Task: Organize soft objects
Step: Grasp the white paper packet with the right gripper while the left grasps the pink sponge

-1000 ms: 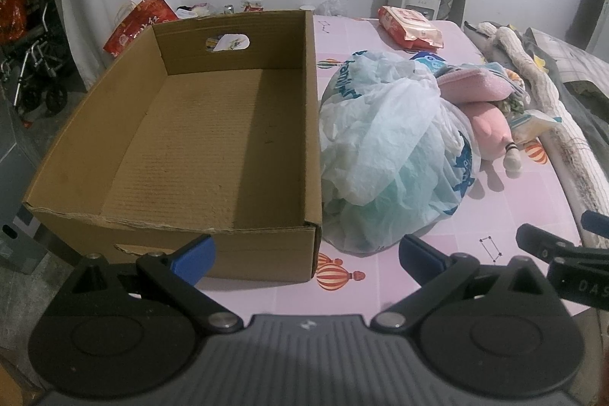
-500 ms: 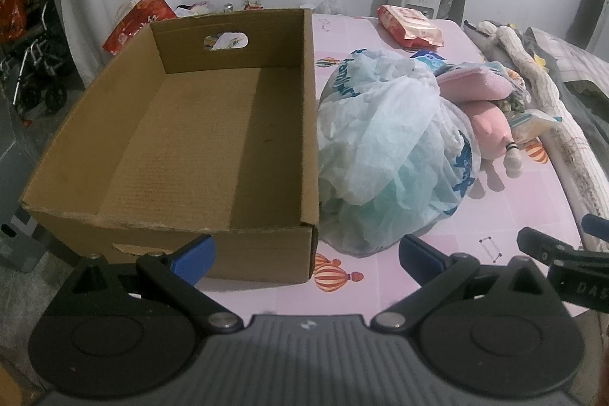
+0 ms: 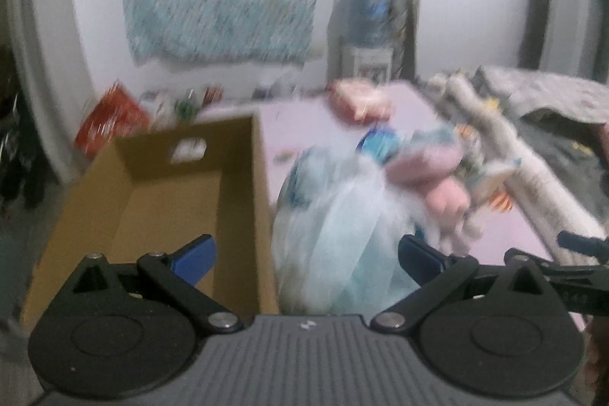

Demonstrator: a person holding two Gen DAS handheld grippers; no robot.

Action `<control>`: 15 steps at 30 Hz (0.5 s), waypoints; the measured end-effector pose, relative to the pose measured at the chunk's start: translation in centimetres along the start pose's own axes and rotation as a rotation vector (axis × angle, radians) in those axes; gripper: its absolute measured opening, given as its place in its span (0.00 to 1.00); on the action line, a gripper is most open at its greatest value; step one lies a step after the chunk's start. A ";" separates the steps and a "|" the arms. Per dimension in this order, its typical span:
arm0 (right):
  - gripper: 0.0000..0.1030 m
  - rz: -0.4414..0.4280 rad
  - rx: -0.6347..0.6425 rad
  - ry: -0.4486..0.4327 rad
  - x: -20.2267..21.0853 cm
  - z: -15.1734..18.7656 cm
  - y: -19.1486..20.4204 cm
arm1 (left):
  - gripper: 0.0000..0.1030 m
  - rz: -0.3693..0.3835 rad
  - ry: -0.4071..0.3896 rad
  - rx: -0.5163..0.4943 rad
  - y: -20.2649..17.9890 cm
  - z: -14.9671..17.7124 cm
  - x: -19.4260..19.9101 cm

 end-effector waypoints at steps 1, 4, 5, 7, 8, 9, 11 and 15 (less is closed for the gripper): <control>0.99 -0.032 -0.030 -0.016 0.1 -0.7 -0.3 | 0.97 0.001 -0.024 -0.016 -0.3 -0.9 0.0; 0.99 -0.113 -0.149 -0.052 0.1 -2.9 -1.9 | 0.93 0.012 -0.090 -0.101 -1.8 -3.6 -0.3; 0.99 -0.129 -0.182 -0.063 0.0 -3.6 -2.5 | 0.91 0.017 -0.107 -0.136 -2.5 -4.5 -0.4; 0.99 -0.145 -0.235 -0.080 -0.4 -4.7 -3.7 | 0.86 0.025 -0.129 -0.219 -4.2 -6.2 -1.0; 0.99 -0.149 -0.254 -0.084 -0.7 -5.2 -4.1 | 0.83 0.030 -0.130 -0.250 -5.0 -6.8 -1.4; 0.99 -0.154 -0.273 -0.091 -1.0 -5.8 -4.7 | 0.81 0.041 -0.131 -0.283 -6.0 -7.5 -1.9; 0.99 -0.164 -0.300 -0.102 -1.5 -6.7 -5.6 | 0.70 0.073 -0.123 -0.335 -7.9 -8.5 -3.2; 0.93 -0.173 -0.343 -0.113 -2.6 -7.8 -7.2 | 0.64 0.143 -0.091 -0.433 -11.6 -9.5 -6.3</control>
Point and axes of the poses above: each gripper's, at about its wrist camera, not at the fingertips, and x roughly against the way its jaws point, y to its left, z to its underside, the point moved 10 cm from there along -x, roughly the way its jaws point, and after that the axes turned 13 degrees about -x, right-handed, at the moved point
